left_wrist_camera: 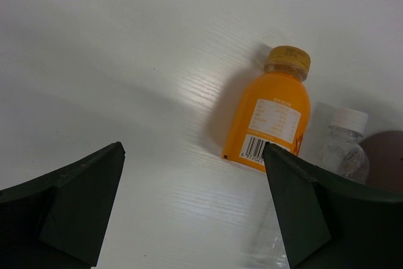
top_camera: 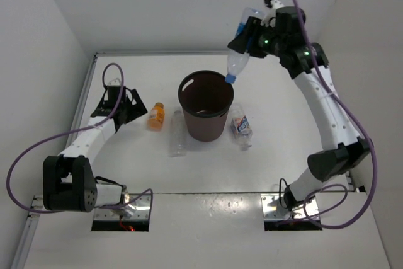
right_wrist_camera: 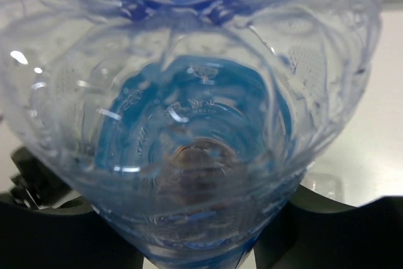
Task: Put the plastic bottles in the bin
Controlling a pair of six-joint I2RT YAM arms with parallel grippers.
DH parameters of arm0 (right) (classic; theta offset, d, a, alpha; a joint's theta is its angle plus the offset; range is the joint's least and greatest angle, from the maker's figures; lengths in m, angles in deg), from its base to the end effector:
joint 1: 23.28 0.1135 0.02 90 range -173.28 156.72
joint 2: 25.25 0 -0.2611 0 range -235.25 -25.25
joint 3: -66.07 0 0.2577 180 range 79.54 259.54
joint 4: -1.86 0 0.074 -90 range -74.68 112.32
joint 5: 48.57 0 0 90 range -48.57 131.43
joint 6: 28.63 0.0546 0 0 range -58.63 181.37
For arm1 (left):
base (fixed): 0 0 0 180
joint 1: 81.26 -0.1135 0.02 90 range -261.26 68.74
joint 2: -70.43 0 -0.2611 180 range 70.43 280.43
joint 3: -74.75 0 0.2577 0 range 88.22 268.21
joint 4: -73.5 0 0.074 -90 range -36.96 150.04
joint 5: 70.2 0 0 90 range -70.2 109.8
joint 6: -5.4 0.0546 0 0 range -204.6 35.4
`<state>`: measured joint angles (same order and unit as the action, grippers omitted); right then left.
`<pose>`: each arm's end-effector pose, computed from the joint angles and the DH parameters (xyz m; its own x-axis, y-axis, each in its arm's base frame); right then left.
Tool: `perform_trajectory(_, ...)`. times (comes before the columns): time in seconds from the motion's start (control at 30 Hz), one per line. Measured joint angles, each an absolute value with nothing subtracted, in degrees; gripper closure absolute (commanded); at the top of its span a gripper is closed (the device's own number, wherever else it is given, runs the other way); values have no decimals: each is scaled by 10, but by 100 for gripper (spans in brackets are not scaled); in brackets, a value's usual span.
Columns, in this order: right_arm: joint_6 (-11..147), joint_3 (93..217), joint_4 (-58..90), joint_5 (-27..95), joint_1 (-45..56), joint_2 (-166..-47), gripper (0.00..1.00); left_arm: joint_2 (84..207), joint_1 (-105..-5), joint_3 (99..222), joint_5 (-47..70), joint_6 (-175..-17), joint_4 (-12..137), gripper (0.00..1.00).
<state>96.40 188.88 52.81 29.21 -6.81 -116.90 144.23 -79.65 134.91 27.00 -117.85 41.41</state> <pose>0.3495 0.1154 0.4647 -0.5345 0.4270 -0.7294 -0.1969 0.7763 0.5988 0.2871 -0.0012 0.2117 -0.5659 -0.5283 -0.6330 -0.4423 0.8425 -0.3077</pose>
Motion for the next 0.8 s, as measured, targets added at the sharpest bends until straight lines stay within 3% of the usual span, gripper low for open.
perform_trajectory(0.2,923,1884,546,305,13,-1213,96,1443,-797,1351,265,-1179,418,1)
perform_trajectory(0.4,889,1852,546,346,77,-1213,81,1443,-797,1351,264,-1178,418,1)
perform_trajectory(0.5,881,1834,548,371,93,-1217,68,1443,-797,1351,264,-1178,418,1)
perform_trajectory(0.53,879,1829,548,379,96,-1219,49,1443,-797,1351,264,-1178,418,1)
perform_trajectory(0.6,877,1826,551,390,100,-1227,42,1443,-797,1351,264,-1178,418,1)
perform_trajectory(0.73,878,1866,572,404,103,-1256,0,1443,-797,1351,264,-1178,418,1)
perform_trajectory(0.8,881,1927,584,411,103,-1277,0,1443,-797,1351,264,-1178,418,1)
